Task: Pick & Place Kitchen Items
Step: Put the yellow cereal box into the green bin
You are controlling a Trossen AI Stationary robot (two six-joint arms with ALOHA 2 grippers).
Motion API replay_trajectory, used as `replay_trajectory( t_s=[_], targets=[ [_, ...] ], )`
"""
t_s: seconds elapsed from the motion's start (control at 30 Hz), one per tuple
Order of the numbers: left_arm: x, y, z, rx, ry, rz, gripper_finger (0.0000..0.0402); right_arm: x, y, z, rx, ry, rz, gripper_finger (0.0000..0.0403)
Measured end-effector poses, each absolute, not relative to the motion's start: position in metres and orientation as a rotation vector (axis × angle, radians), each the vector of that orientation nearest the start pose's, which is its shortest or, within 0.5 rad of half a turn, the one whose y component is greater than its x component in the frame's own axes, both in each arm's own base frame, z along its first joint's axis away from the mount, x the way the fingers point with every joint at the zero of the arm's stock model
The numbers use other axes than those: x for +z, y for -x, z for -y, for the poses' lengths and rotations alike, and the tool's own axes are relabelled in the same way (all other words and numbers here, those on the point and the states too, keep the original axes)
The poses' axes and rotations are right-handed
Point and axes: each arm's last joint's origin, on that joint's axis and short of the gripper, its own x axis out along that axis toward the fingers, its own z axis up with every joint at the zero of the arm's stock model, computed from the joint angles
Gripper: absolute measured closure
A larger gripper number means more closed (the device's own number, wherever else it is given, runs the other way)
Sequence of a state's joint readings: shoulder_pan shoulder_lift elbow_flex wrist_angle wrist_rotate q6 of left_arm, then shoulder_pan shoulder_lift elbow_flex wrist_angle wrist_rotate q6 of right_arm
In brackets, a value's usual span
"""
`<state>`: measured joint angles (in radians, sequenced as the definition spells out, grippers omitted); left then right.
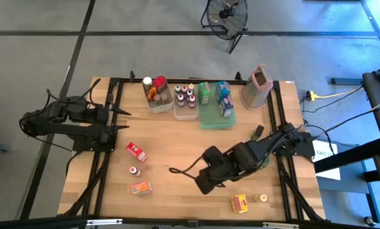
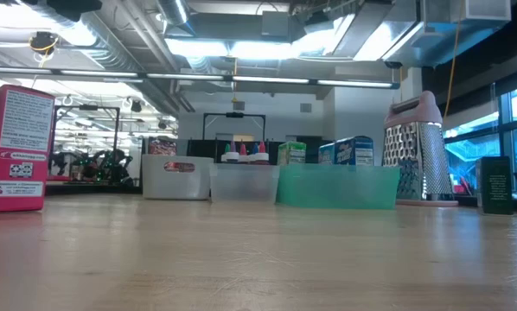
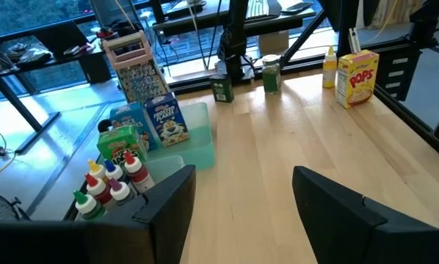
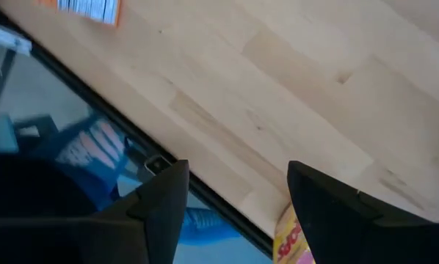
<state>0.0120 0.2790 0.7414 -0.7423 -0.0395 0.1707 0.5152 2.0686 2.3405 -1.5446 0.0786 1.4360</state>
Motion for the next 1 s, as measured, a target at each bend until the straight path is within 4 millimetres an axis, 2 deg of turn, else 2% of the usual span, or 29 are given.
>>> replay_trajectory(
  t_s=[0.23,0.4,0.63,1.0],
  targets=[
    [0.313,-0.052,-0.002,0.027,-0.173,-0.282,0.0178,0.367,-0.341,-0.197,-0.586,-0.897,-1.175,0.0166],
    [0.312,-0.052,-0.002,0.027,-0.173,-0.284,0.0178,0.369,-0.344,-0.204,-0.477,-0.829,-1.137,0.0154],
    [0.312,-0.052,-0.002,0.027,-0.173,-0.285,0.0178,0.369,-0.347,-0.198,-0.459,-0.866,-1.192,0.0153],
    [0.312,-0.052,-0.002,0.027,-0.172,-0.285,0.0178,0.369,-0.349,-0.196,-0.477,-0.868,-1.162,0.0153]
  ],
)
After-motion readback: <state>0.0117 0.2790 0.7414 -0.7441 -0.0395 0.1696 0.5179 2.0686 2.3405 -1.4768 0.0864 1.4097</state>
